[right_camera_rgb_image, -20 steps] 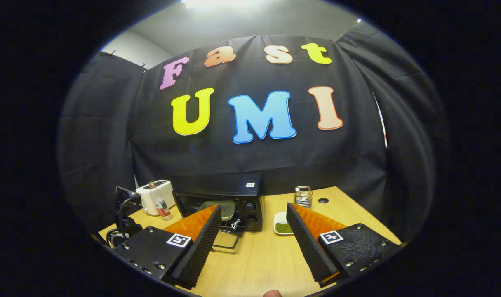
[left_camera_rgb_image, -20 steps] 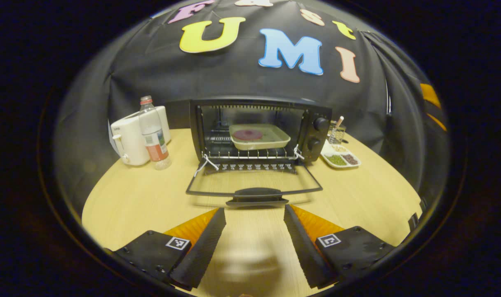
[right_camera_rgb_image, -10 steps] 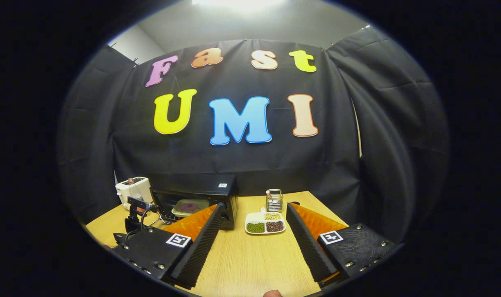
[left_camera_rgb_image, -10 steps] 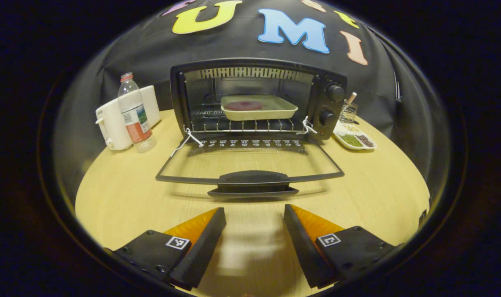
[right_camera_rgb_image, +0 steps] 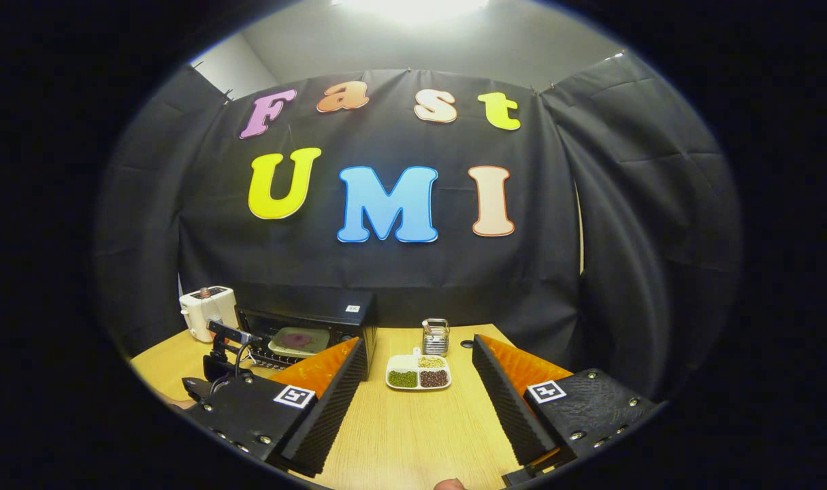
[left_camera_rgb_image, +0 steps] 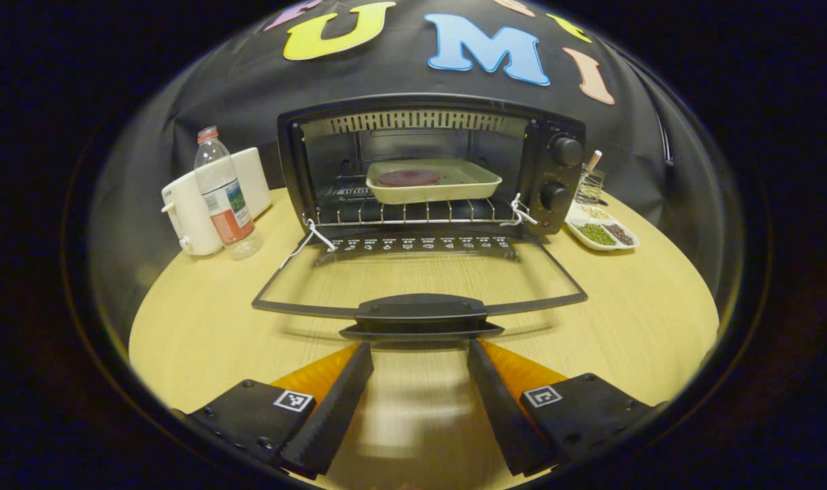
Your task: Open the electric oven with the left hand, put the food in, and close the electric oven.
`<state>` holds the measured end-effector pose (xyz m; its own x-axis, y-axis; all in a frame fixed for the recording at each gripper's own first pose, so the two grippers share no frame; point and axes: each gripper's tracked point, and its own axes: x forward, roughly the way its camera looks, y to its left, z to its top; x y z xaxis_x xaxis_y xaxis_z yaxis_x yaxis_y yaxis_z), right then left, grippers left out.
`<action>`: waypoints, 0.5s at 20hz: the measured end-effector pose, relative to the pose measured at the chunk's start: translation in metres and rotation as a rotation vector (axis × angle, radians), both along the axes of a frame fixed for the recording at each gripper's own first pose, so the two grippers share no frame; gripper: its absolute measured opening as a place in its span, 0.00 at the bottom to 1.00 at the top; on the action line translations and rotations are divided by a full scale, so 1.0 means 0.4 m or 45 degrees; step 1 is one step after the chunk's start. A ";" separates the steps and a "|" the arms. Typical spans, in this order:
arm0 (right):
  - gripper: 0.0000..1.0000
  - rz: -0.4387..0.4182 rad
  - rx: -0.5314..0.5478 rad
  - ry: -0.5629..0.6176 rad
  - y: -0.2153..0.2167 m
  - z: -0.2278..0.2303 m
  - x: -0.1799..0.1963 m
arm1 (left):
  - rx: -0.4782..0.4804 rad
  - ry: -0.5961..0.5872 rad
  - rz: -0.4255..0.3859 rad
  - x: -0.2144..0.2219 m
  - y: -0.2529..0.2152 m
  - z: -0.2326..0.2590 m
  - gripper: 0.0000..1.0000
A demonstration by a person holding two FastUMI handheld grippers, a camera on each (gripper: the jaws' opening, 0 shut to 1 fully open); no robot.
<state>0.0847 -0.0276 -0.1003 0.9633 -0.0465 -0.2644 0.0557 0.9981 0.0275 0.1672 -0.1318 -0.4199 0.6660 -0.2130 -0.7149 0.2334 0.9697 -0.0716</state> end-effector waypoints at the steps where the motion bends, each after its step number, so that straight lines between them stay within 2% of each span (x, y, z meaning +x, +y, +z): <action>1: 0.98 0.002 0.003 -0.004 0.002 -0.001 0.001 | -0.002 -0.020 -0.001 0.001 0.002 0.016 0.96; 5: 0.98 0.033 0.016 -0.009 0.024 -0.016 0.009 | -0.042 -0.100 -0.002 0.023 -0.001 0.095 1.00; 6: 0.98 0.039 0.019 -0.010 0.029 -0.018 0.015 | -0.055 -0.120 0.002 0.035 -0.001 0.119 0.96; 10: 0.98 0.067 0.020 -0.020 0.058 -0.021 0.028 | -0.089 -0.230 0.009 0.099 -0.001 0.208 0.96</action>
